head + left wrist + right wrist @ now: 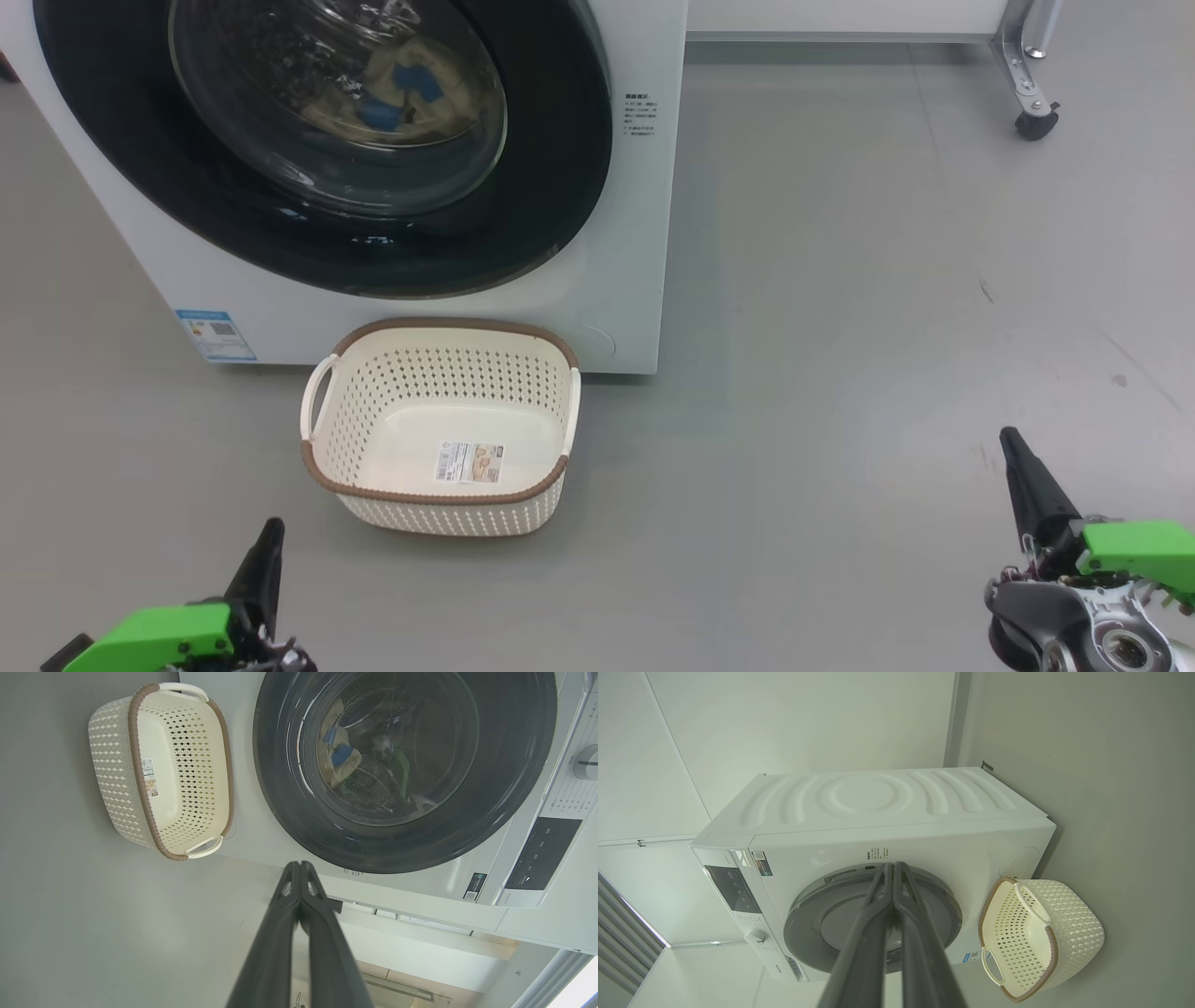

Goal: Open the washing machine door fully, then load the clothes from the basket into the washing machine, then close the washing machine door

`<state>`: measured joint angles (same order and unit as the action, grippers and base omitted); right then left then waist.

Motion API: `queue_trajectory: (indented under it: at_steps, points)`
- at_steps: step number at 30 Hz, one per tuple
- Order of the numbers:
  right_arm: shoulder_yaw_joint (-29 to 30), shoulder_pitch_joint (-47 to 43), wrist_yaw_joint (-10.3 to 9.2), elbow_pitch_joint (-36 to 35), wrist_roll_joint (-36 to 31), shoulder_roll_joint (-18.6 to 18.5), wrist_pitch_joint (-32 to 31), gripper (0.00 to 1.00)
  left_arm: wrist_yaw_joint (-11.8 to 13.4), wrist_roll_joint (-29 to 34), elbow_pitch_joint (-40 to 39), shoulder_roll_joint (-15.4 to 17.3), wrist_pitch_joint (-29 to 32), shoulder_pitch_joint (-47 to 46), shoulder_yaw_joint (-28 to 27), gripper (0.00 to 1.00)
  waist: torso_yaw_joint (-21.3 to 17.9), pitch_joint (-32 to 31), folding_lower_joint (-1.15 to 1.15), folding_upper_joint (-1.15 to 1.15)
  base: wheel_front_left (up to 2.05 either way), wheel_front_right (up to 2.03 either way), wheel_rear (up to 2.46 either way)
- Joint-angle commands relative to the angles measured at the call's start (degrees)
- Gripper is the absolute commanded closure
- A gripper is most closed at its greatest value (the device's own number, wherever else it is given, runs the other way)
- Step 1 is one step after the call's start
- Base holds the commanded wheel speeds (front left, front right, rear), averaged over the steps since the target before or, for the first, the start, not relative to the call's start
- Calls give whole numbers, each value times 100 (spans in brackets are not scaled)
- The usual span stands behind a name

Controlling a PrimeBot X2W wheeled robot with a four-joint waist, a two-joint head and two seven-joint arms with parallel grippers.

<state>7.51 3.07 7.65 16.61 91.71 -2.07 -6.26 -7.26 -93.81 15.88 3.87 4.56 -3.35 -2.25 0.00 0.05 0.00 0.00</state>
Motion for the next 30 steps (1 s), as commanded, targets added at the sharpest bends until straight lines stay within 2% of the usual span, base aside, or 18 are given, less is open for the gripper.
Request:
queue_trajectory:
  at_steps: [1,30]
  points:
    - [-91,345,-16,-230,40,-81,-27,100,-23,-3,-162,48,34,-301,-230,100,0,0,0,0,0,0,0]
    - [-92,345,-16,-230,40,-81,-27,100,-23,25,-162,24,60,-303,-263,100,0,0,0,0,0,0,0]
